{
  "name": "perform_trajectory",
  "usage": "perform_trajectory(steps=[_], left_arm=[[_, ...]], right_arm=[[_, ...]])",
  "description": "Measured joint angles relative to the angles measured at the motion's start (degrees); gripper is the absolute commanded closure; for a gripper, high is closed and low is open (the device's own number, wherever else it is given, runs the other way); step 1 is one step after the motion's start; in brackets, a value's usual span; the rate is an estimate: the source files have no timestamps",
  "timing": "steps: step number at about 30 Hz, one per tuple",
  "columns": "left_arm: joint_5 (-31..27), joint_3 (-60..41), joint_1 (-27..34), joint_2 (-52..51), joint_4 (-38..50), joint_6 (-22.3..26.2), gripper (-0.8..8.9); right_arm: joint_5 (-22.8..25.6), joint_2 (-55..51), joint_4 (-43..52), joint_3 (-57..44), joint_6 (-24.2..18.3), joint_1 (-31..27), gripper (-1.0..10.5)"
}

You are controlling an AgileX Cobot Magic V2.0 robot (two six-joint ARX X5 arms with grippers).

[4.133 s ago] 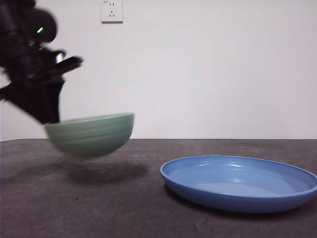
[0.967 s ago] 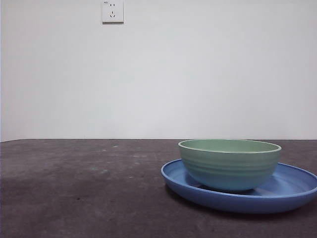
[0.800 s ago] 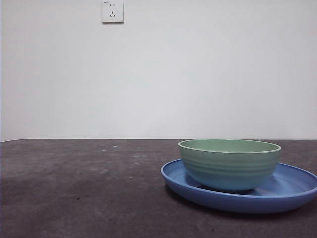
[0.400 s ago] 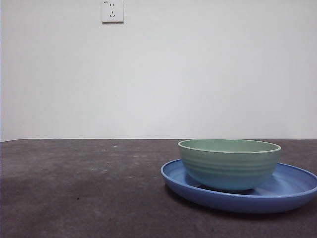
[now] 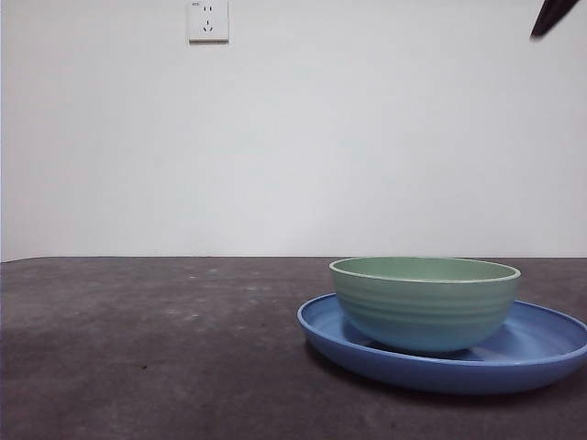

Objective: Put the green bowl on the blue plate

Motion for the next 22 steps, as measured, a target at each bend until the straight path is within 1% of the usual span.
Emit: perform_trajectory(steps=[5,8,11,13,15,22], left_arm=[[0.0,0.0,0.0,0.0,0.0,0.0,2.56],[0.0,0.0,0.0,0.0,0.0,0.0,2.56],[0.0,0.0,0.0,0.0,0.0,0.0,2.55],[0.0,0.0,0.0,0.0,0.0,0.0,2.56],[0.0,0.0,0.0,0.0,0.0,0.0,2.56],[0.0,0.0,0.0,0.0,0.0,0.0,2.56]], right_arm=[[0.7,7.34,5.07,0.02,-1.03,-3.34,4.3],[1.25,11.15,7.54,0.02,-1.46,-4.98,5.1],[1.27,14.91,9.79,0.02,-1.97,-6.45,5.4],[1.29,17.64,11.06,0.02,-2.54,-6.75,6.0],[1.27,19.91,11.98,0.02,-3.06,-6.75,6.4],[1.25,29.2,14.84,0.0,-5.92,-6.05,6.4]])
